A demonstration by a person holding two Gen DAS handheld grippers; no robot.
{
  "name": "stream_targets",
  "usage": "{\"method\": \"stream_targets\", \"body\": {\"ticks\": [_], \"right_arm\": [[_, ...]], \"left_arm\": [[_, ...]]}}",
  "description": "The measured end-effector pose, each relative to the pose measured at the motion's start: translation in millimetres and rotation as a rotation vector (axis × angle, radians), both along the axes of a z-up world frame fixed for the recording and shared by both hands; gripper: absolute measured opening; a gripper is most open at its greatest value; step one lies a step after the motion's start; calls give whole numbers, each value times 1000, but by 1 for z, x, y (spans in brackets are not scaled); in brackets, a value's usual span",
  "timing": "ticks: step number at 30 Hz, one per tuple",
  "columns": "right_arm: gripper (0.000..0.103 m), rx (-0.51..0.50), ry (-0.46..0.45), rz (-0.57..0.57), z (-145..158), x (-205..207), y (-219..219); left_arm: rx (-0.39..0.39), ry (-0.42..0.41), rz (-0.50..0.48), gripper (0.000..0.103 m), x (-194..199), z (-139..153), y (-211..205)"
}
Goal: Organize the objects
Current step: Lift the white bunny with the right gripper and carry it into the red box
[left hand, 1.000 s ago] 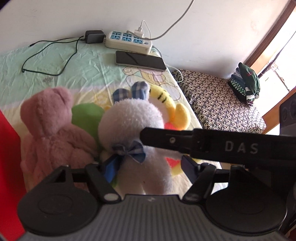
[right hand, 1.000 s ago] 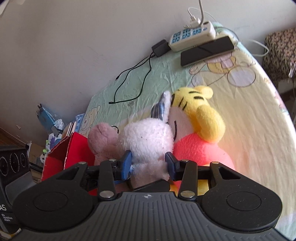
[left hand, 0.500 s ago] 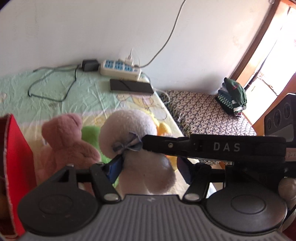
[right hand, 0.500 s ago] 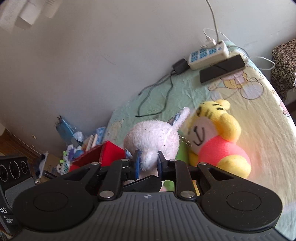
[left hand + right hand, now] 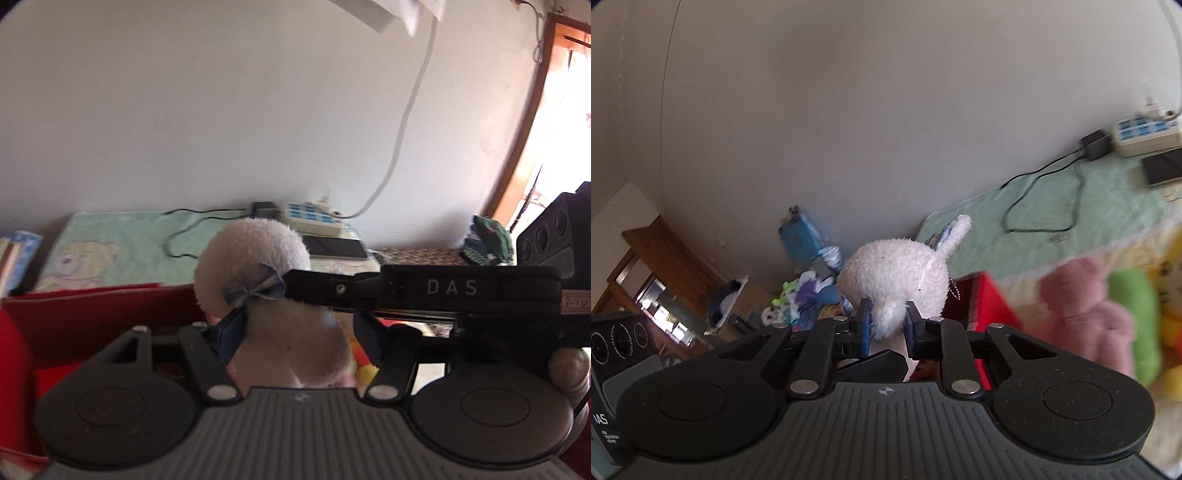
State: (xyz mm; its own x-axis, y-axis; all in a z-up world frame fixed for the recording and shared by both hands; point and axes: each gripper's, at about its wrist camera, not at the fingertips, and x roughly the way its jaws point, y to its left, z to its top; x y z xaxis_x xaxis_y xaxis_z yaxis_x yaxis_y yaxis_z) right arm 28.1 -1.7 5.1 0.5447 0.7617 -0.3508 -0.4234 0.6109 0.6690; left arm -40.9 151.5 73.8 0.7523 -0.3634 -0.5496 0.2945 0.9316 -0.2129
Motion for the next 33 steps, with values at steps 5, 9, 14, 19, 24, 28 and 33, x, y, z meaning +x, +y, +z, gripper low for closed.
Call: {"method": "stream_targets", "body": {"ticks": [5,9,14,19,24,28,33], "right_arm": [[20,-7,20,73,-27,10,75],[20,-18,59,95,-49,13,123],[20,-11,157,99,-73,17,152],[19,-62,205,103,-83,15,167],[21,-111,231,110,-88,8,166],[22,-135,248,109,-91,3,169],[23,-133,266,106,-97,5,174]], "left_arm": [[75,20,93,65,-4,-13,67],[138,60,138,65,0,-32,107],[186,129,159,63,12,-60,148],[235,173,159,62,17,-80,165],[265,178,137,65,11,-92,176],[228,188,110,68,2,-93,184],[203,204,124,68,-2,-94,189]]}}
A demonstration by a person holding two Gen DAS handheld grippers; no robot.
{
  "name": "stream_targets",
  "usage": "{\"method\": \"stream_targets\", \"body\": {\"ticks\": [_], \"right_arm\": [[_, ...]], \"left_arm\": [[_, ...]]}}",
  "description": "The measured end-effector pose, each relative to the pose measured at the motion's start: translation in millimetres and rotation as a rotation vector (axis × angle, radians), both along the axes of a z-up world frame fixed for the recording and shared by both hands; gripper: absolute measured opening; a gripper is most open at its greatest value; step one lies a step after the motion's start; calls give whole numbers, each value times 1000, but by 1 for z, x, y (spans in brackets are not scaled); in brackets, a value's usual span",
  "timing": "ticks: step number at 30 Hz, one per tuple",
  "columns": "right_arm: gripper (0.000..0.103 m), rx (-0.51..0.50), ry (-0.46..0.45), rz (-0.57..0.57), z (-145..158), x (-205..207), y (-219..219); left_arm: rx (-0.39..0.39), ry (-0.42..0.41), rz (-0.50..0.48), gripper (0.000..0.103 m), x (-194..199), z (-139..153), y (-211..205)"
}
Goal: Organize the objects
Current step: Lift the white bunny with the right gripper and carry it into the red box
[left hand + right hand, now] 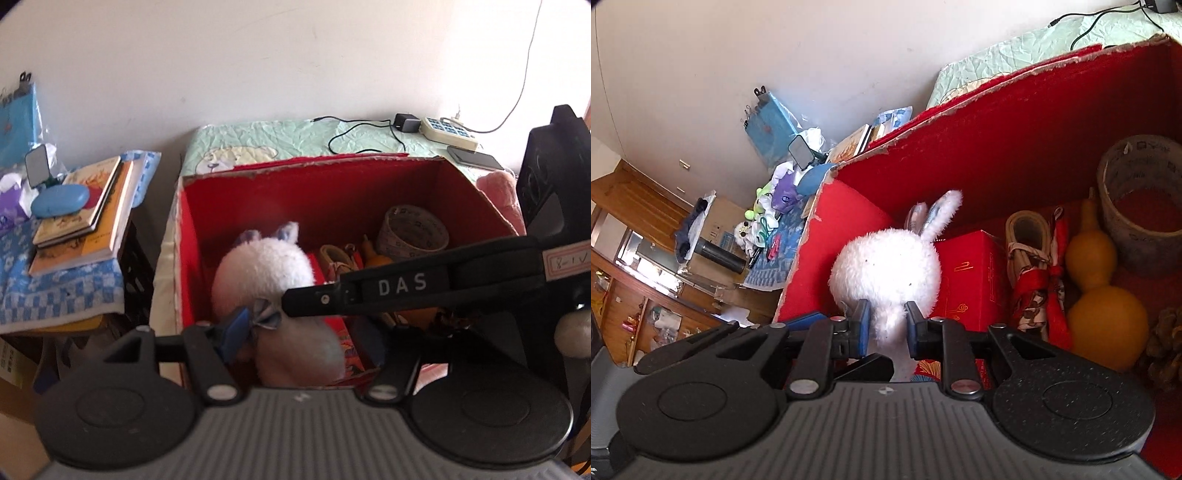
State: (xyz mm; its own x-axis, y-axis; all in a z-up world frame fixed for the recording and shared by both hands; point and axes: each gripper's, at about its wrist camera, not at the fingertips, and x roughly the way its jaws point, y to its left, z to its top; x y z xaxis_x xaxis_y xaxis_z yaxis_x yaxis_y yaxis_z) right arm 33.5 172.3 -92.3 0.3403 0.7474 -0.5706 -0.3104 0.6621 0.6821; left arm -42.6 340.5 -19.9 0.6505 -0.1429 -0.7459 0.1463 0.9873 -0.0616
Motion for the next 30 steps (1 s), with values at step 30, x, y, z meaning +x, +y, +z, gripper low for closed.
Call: {"method": "stream_targets", "body": {"ticks": [30], "right_arm": [[32,-101,-161,-198,31,-25,-61]], "left_arm": [[112,91,125,73,27,-7,-29]]}}
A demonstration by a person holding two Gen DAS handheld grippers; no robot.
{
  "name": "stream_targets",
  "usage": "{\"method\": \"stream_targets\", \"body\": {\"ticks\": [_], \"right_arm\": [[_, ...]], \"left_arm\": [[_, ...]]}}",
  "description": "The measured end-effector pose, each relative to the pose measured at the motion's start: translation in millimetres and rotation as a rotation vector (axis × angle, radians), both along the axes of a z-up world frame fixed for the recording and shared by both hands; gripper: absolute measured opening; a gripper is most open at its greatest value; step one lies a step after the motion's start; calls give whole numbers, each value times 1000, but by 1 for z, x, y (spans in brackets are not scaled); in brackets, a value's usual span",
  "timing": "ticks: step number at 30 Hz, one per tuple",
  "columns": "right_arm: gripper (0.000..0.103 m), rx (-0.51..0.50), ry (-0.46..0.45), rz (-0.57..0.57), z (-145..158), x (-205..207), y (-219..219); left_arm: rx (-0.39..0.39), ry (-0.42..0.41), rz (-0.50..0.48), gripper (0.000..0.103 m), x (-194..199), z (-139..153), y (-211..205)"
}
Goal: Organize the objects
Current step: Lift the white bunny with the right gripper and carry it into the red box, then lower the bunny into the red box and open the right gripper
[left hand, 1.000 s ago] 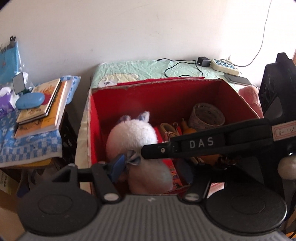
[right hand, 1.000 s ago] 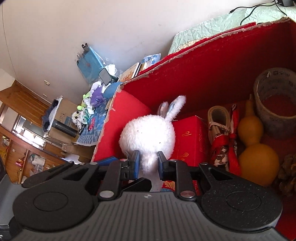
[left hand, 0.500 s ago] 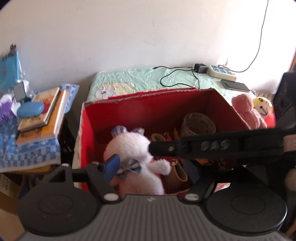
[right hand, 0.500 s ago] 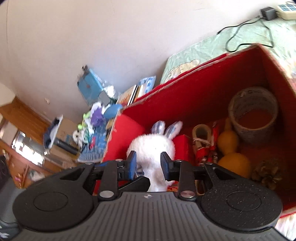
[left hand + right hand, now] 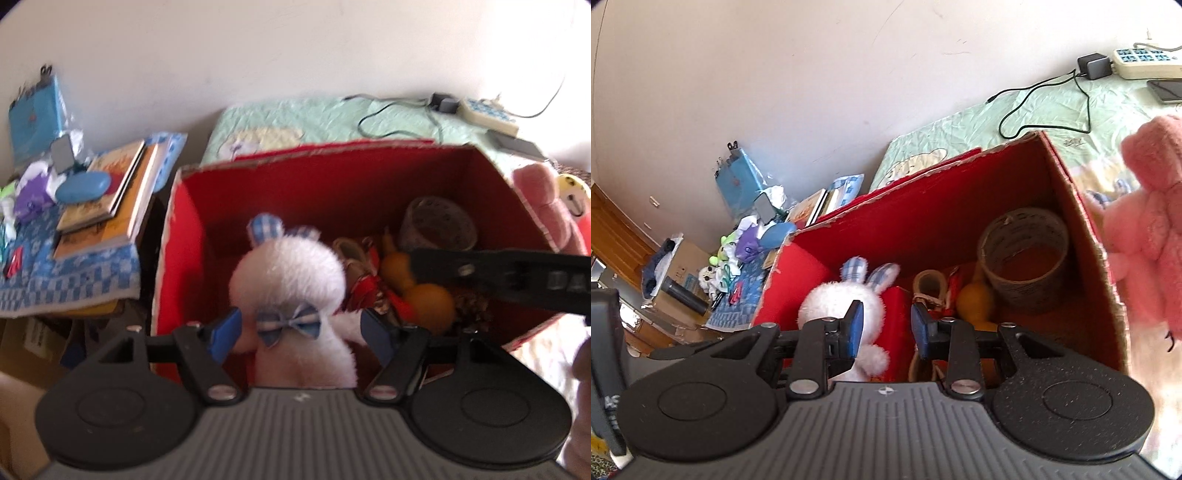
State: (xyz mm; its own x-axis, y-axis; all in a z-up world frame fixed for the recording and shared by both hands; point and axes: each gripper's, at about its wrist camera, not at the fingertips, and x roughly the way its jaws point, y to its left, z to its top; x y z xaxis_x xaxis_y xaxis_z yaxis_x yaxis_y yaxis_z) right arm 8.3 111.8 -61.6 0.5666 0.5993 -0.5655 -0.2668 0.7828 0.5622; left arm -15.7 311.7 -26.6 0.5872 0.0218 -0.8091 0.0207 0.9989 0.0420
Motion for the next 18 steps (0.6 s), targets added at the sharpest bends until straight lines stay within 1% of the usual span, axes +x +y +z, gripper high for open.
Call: {"method": "stream_targets", "body": {"ticks": [6,10,12,15,16,18], "right_arm": [[32,-61,-17,-27,1,-6,-1],[32,-83,-27,-25,2,-10,-1],[32,-100,-37,-19,3,-12,0],[32,-121,-49,-11,4,-16,3],[32,-124,-50,-9,4,-16,3],[32,-126,-50,-9,5,-18,4]], "left_arm": [[40,44,54,73,6,-9,7],[50,60,72,76,6,-11,9],[60,61,77,76,7,-10,9],[106,56,93,77,7,-11,8],[112,57,93,75,7,-11,9],[109,58,94,75,8,-11,10]]}}
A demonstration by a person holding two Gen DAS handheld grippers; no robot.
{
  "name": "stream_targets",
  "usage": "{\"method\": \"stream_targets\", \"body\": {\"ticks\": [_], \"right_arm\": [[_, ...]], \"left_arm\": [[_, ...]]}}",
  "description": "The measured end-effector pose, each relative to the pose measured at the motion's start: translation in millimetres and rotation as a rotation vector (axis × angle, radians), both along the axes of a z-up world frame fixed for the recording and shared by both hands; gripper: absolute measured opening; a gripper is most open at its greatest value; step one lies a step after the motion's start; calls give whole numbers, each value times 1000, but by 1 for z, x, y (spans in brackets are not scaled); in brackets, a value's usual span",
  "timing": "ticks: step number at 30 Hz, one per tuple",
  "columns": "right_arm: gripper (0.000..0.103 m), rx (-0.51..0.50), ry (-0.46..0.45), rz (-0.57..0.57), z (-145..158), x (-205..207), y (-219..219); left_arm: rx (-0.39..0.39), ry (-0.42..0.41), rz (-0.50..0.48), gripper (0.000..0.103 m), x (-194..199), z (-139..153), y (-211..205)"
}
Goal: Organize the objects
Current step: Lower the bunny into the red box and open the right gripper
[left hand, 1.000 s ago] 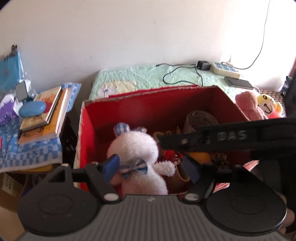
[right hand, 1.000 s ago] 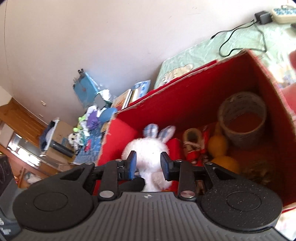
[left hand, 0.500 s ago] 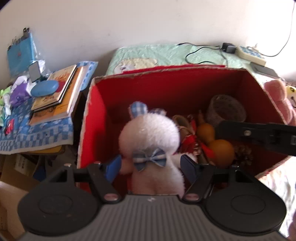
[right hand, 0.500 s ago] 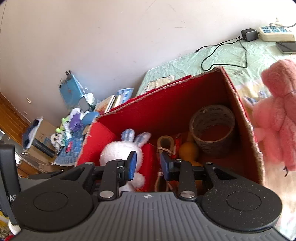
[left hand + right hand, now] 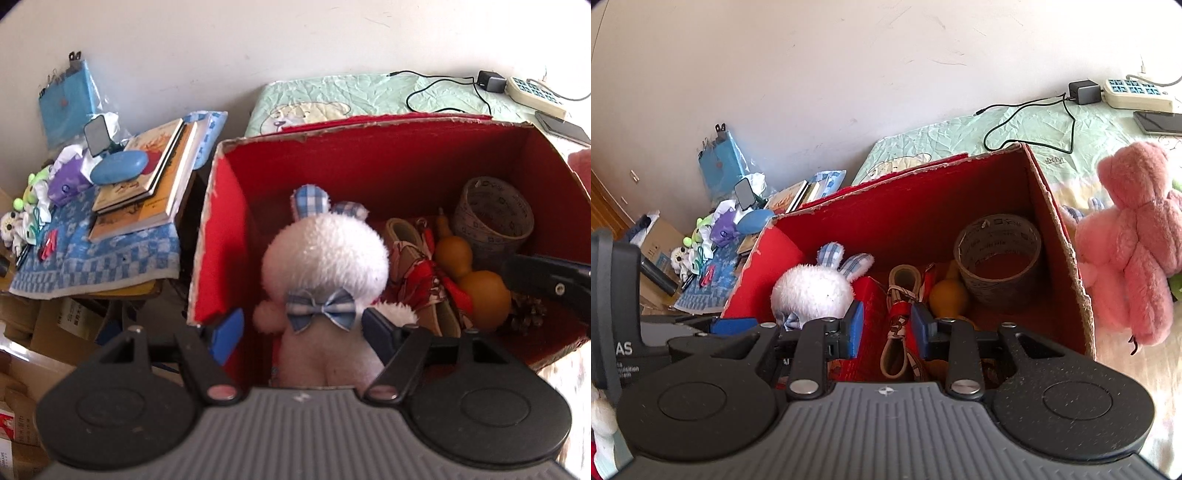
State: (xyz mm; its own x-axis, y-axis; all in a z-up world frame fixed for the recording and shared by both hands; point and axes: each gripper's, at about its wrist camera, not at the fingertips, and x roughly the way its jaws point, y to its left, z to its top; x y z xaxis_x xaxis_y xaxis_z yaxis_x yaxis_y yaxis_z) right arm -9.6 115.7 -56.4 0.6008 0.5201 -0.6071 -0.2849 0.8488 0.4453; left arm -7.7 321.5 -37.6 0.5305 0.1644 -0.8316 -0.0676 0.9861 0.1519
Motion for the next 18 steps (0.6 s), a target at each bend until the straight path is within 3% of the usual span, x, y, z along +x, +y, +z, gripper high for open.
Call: {"method": "stream_targets", "body": {"ticks": [8,18], "right_arm": [[32,-22,-17,-8,4,-5,2],[33,-55,-49,-12,15,-13,1]], "left_arm": [[-21,-1,2,75,1,5,2],[-36,-55,-14,76,-13,32,-12]]}}
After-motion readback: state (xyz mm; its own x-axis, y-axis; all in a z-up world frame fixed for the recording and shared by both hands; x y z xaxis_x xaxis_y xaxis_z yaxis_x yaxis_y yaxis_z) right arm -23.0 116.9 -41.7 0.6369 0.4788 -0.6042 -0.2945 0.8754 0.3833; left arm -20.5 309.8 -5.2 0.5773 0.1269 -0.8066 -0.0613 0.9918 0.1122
